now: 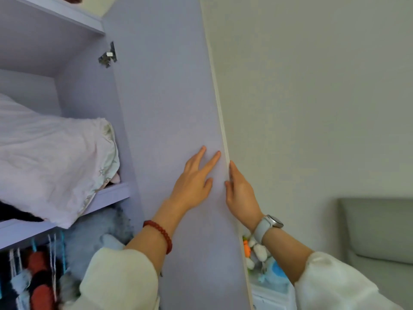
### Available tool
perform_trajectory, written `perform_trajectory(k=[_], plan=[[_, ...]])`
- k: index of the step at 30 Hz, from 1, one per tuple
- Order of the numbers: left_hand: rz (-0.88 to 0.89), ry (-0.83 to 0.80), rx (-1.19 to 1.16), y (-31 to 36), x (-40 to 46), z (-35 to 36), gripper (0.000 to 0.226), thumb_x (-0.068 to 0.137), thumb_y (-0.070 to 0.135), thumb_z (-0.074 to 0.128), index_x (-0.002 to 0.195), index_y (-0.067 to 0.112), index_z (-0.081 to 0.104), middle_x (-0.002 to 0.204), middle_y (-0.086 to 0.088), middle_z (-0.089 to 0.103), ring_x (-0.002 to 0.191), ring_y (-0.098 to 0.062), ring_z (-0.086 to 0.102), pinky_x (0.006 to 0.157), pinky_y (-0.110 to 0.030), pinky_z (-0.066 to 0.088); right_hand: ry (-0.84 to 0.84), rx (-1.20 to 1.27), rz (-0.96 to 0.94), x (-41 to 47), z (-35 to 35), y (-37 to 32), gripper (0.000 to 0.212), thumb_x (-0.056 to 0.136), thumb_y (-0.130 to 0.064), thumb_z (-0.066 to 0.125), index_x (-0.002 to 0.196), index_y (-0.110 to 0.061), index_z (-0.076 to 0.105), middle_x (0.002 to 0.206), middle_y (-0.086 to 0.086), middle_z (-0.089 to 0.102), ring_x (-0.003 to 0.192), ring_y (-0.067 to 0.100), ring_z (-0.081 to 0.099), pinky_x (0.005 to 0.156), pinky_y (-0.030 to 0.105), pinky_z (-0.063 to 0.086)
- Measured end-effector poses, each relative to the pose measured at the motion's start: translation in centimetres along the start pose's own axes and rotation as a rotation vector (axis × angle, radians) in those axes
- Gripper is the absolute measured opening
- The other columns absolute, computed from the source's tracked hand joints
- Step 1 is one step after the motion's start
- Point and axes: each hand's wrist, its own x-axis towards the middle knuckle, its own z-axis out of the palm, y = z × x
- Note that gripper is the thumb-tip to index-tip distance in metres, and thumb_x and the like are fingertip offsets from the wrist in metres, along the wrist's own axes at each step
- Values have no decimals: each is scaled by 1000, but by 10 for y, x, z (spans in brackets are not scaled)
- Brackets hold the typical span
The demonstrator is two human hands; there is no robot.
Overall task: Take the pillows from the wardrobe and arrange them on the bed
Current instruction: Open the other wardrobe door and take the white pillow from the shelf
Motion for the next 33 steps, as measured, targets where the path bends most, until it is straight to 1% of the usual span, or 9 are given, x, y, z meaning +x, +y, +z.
perform_trajectory(k=[5, 9, 13, 20, 23, 26, 28, 30, 33], plan=[[18, -49, 24, -8, 9, 3, 61, 92, 17, 45, 142, 36, 14, 156, 0, 3, 140, -20, 9, 103, -39, 34, 33, -123, 35, 5, -2, 4, 52, 90, -5, 40, 139, -6, 22, 135, 18, 44, 118, 34, 47, 94, 40, 42], [18, -23, 121, -38, 2, -31, 50, 92, 17, 47, 139, 25, 33, 153, -5, 18, 137, -22, 21, 105, -39, 33, 149, -187, -164, 7, 4, -16, 51, 85, 0, 46, 134, -4, 34, 142, 19, 37, 131, 30, 35, 107, 37, 32], [-112, 49, 222, -81, -17, -86, 37, 91, 16, 49, 127, 19, 49, 145, -5, 34, 129, -25, 35, 100, -37, 36, 26, -134, -284, 18, 41, -45, 44, 84, 0, 48, 128, -5, 43, 137, 19, 43, 127, 32, 39, 103, 42, 39], [-222, 25, 589, -183, -73, -188, 35, 90, 18, 47, 125, 19, 52, 136, -6, 45, 122, -25, 42, 94, -35, 38, -127, -19, -397, 61, 163, -98, 41, 87, -3, 43, 127, -8, 42, 131, 13, 46, 121, 27, 43, 96, 34, 42], [-310, 31, 707, -238, -96, -230, 38, 90, 21, 47, 128, 22, 48, 138, -3, 44, 125, -23, 39, 95, -35, 37, -163, 23, -452, 86, 223, -130, 39, 89, -9, 44, 128, -10, 42, 130, 11, 47, 118, 26, 44, 97, 35, 41], [-388, -93, 818, -295, -117, -268, 52, 87, 38, 51, 136, 31, 34, 148, 2, 30, 135, -19, 24, 104, -36, 29, -187, 5, -565, 106, 280, -164, 46, 90, -29, 46, 133, -16, 35, 137, 8, 42, 125, 24, 38, 104, 37, 35], [-451, -194, 842, -337, -135, -291, 71, 79, 53, 56, 140, 38, 21, 154, 6, 14, 140, -17, 10, 110, -39, 20, -252, -3, -622, 112, 329, -194, 62, 87, -45, 48, 138, -18, 26, 144, 7, 34, 132, 23, 29, 111, 39, 26], [-502, -254, 880, -373, -148, -308, 88, 71, 62, 58, 140, 44, 7, 155, 10, 1, 142, -15, -1, 113, -44, 11, -374, -45, -633, 114, 374, -224, 85, 79, -60, 50, 142, -22, 8, 153, 6, 15, 140, 25, 10, 115, 49, 11], [-465, -176, 977, -412, -157, -322, 94, 69, 60, 60, 141, 42, 2, 155, 10, 1, 142, -16, -1, 113, -48, 8, -414, -201, -624, 114, 424, -248, 105, 70, -68, 52, 141, -25, -11, 155, 5, -4, 140, 32, -5, 108, 63, 3]])
